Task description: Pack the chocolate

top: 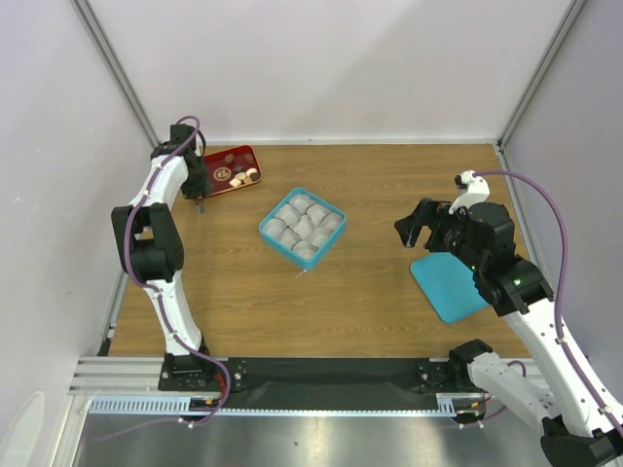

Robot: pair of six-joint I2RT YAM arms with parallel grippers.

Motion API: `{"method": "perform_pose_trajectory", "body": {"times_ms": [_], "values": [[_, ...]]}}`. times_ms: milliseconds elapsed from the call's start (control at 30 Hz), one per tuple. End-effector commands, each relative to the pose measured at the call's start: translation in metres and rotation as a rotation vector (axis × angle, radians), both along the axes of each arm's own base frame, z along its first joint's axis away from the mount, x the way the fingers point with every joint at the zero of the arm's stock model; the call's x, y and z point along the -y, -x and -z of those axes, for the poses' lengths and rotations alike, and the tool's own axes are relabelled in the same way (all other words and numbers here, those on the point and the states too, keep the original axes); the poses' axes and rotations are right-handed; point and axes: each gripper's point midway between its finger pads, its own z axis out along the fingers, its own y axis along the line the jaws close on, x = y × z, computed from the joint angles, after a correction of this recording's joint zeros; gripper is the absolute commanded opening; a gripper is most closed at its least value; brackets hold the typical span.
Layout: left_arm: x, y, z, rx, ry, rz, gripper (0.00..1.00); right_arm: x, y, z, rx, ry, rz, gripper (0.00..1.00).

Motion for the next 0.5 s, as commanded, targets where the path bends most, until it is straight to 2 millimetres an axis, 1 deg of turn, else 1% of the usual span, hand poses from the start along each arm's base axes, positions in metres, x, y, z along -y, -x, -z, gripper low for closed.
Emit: {"method": "perform_pose_trajectory", "body": {"times_ms": [0, 100, 467], "values": [[0.006, -0.005, -0.045, 0.087, -0.020, 0.031, 0.35, 0.001, -0.002, -0.014, 0.052, -0.026, 0.011, 0.99], [0.012, -0.005, -0.052, 0.092, -0.027, 0.045, 0.35, 0.000, -0.002, -0.015, 0.051, -0.032, 0.004, 1.00], [0.015, 0.000, -0.077, 0.112, -0.044, 0.064, 0.35, 0.000, -0.001, -0.016, 0.059, -0.030, 0.004, 1.00]]}}
